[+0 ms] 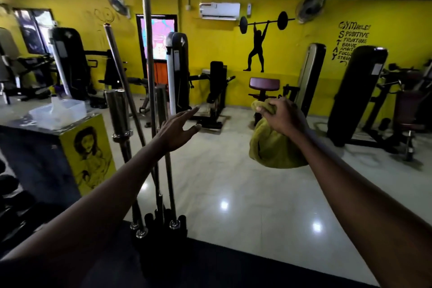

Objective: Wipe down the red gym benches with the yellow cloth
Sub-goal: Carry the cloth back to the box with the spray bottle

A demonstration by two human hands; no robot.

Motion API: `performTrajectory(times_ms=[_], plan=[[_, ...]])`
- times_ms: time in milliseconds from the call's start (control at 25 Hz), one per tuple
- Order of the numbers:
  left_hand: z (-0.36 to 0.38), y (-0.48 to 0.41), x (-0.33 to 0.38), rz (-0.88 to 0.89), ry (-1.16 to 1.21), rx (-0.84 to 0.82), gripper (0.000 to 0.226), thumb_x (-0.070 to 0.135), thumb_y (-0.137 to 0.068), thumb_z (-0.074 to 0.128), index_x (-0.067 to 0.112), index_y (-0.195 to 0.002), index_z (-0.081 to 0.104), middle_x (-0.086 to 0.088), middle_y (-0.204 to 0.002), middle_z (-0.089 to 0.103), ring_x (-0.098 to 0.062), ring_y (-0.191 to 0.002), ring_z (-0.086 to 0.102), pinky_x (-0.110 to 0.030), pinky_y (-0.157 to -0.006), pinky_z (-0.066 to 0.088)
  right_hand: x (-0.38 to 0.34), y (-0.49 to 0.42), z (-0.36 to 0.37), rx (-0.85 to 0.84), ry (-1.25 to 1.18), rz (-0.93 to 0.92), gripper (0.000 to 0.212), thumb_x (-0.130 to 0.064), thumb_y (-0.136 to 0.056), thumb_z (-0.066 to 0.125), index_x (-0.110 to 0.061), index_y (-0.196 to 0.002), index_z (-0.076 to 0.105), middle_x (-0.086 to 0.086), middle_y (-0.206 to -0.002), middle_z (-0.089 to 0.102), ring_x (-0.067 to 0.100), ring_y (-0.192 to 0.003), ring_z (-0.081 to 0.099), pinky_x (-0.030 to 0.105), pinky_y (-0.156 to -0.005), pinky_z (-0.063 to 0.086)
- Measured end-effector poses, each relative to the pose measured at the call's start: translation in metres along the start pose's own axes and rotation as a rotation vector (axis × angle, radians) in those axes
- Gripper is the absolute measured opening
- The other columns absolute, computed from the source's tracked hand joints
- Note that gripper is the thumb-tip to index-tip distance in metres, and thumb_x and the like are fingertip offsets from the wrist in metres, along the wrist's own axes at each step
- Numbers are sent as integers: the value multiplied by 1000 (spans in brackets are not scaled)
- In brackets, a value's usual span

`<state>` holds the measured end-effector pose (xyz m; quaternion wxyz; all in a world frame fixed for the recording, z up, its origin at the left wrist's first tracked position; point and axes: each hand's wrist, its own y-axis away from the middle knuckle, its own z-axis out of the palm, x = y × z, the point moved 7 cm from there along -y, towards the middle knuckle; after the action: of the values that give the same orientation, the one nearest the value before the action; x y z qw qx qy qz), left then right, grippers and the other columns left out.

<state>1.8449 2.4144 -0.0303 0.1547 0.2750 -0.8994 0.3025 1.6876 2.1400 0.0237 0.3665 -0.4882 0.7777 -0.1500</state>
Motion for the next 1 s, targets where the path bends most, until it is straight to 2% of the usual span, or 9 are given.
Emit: performTrajectory(times_ms=[160, 280, 400, 480, 600, 720, 800, 920, 1000], plan=[[18, -77, -12, 42, -43, 33, 67, 44, -98, 60, 35, -156, 31, -6, -150, 49, -24, -135, 48, -34, -103, 37, 43, -59, 28, 17, -11, 8, 48, -46, -88, 72, -4, -110, 72, 23, -107, 68, 38, -101, 63, 40, -84, 49], [25, -132, -32, 51, -49, 52, 67, 40, -99, 61, 32, -157, 30, -8, -155, 43, -23, -133, 50, -28, -97, 34, 56, -113, 49, 37, -21, -42, 50, -47, -88, 72, -2, -109, 73, 23, -103, 70, 36, -98, 65, 38, -81, 48], [29, -180, -64, 23, -63, 52, 68, 42, -98, 61, 30, -157, 30, -9, -153, 45, -27, -135, 48, -34, -102, 38, 62, -165, 72, 43, 9, -92, 67, -70, -84, 56, -11, -111, 73, 17, -103, 72, 33, -94, 68, 39, -78, 55], [38, -214, -85, 0, -73, 46, 68, 43, -97, 61, 30, -157, 32, -9, -151, 48, -28, -134, 47, -40, -104, 41, 74, -200, 92, 49, -3, -78, 74, -74, -81, 50, -11, -111, 74, 18, -104, 72, 35, -96, 67, 39, -78, 54], [58, -264, -113, -29, -105, 28, 68, 47, -96, 61, 31, -156, 34, -7, -148, 51, -27, -132, 49, -37, -103, 41, 88, -245, 131, 1, 2, -89, 60, -60, -88, 63, -7, -114, 72, 23, -109, 68, 37, -101, 64, 41, -81, 52], [74, -315, -147, -86, -124, 6, 79, 73, -85, 47, 41, -155, 31, -4, -153, 46, -28, -135, 48, -54, -106, 44, 106, -294, 170, -37, 5, -106, 55, -55, -90, 66, -8, -119, 70, 22, -114, 67, 38, -105, 64, 41, -84, 52], [85, -352, -170, -132, -150, 35, 79, 73, -83, 45, 41, -155, 32, -6, -153, 47, -29, -138, 45, -57, -108, 41, 120, -337, 195, -42, 17, -148, 54, -54, -91, 65, -9, -121, 70, 22, -117, 67, 38, -107, 64, 39, -83, 50], [101, -403, -197, -187, -172, 94, 72, 57, -90, 56, 32, -155, 37, -4, -150, 50, -27, -136, 47, -47, -108, 42, 138, -405, 232, -49, 16, -228, 52, -49, -95, 64, -7, -124, 67, 23, -120, 66, 36, -109, 63, 34, -82, 48], [107, -431, -221, -256, -204, 93, 75, 62, -87, 57, 35, -154, 37, -3, -153, 47, -27, -138, 46, -46, -110, 41, 150, -452, 260, -65, -10, -245, 52, -47, -95, 65, -5, -126, 66, 23, -122, 65, 36, -111, 63, 33, -81, 45]])
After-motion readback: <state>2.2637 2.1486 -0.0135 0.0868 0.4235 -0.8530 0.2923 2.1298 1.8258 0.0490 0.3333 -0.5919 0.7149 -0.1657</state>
